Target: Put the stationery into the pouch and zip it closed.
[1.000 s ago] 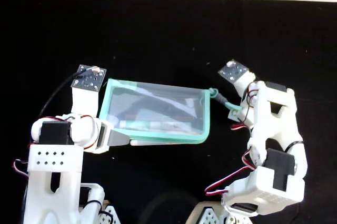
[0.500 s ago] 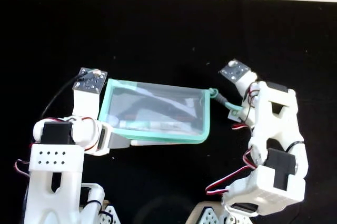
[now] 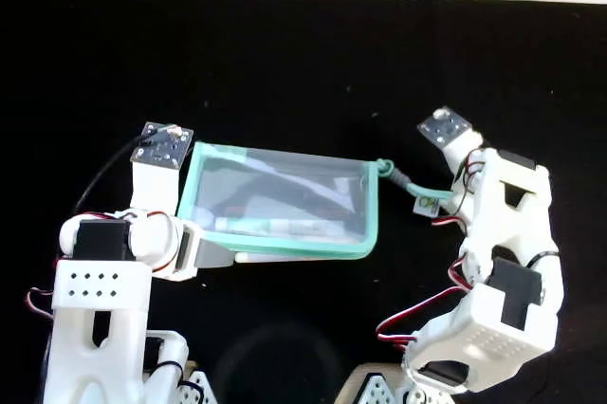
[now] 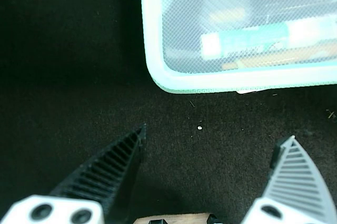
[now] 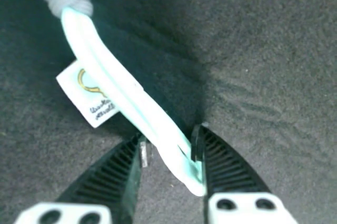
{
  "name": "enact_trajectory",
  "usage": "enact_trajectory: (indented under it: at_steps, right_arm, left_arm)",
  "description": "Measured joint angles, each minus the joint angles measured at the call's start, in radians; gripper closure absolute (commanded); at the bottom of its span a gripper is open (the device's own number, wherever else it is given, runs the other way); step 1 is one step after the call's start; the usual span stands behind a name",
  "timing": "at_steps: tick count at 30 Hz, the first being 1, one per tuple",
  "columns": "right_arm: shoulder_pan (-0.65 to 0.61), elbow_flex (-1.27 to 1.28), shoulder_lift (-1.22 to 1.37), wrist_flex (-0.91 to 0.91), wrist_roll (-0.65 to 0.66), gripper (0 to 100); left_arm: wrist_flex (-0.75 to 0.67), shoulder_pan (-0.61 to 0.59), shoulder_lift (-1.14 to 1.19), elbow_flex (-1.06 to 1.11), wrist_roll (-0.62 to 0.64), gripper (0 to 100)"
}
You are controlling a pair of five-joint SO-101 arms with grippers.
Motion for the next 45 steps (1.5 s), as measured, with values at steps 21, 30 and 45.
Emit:
enact_trajectory:
  at_steps: [21, 30, 45]
  right_arm:
    - [0.002, -0.006, -0.095, 0.025, 0.009, 85.8]
    - [0.002, -0.006, -0.071, 0.025, 0.009, 85.8]
    - [0.002, -0.041, -0.034, 0.025, -0.037, 99.1]
  left_arm:
    - [0.000, 0.000, 0.000, 0.003, 0.000, 63]
    - [0.000, 0.000, 0.000, 0.003, 0.000, 63]
    - [0.000, 0.000, 0.000, 0.003, 0.000, 63]
